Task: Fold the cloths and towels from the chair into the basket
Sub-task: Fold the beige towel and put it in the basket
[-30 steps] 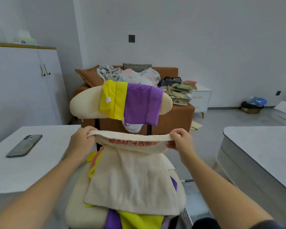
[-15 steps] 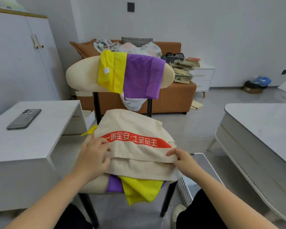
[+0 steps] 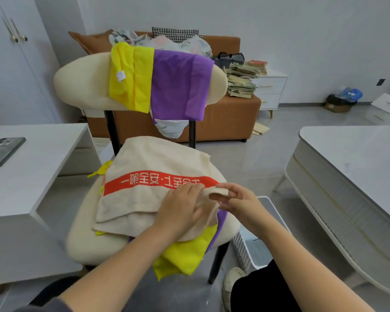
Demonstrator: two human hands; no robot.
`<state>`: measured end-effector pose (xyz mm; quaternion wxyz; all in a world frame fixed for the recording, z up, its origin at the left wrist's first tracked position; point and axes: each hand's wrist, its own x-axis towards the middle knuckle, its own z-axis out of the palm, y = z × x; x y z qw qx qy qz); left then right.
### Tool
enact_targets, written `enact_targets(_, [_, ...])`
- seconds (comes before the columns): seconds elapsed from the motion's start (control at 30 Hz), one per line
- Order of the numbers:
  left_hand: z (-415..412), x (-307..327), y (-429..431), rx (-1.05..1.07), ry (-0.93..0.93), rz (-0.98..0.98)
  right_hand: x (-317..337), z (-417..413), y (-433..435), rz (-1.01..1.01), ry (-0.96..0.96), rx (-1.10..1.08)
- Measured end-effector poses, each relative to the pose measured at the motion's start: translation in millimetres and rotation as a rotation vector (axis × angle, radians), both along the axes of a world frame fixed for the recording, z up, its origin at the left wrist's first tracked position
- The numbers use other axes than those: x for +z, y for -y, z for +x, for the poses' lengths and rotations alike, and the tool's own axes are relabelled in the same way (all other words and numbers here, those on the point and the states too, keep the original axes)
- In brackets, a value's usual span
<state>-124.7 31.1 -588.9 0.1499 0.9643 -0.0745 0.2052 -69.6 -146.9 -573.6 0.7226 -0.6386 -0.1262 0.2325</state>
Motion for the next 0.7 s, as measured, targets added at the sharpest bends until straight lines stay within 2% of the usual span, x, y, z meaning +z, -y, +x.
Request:
enact_targets(0.1, [16,10,-2,0.08,-0.022,-0.339,6,15,-12,0.033,0.032,0.052])
enact_targets(0.17, [29,11,-12,0.105,-0.033,-0.414,10,26,-22,-0.073,0.102,0.074])
enact_targets(0.33, [44,0,-37,0.175,-0.193,-0.446,10,41,-33,-0.294,0.296,0.192])
enact_targets(0.43, [41,-6,-40,0.174,-0.169,-0.492,11,42,-30,-0.398,0.383,0.287])
enact_targets(0.57, [34,-8,-34,0.171,-0.116,-0.485,17,43,-15,-0.447,0.382,0.283])
enact_targets(0.7, [34,-4,-28,0.174,-0.093,-0.415,14,44,1,-0.739,0.339,0.26])
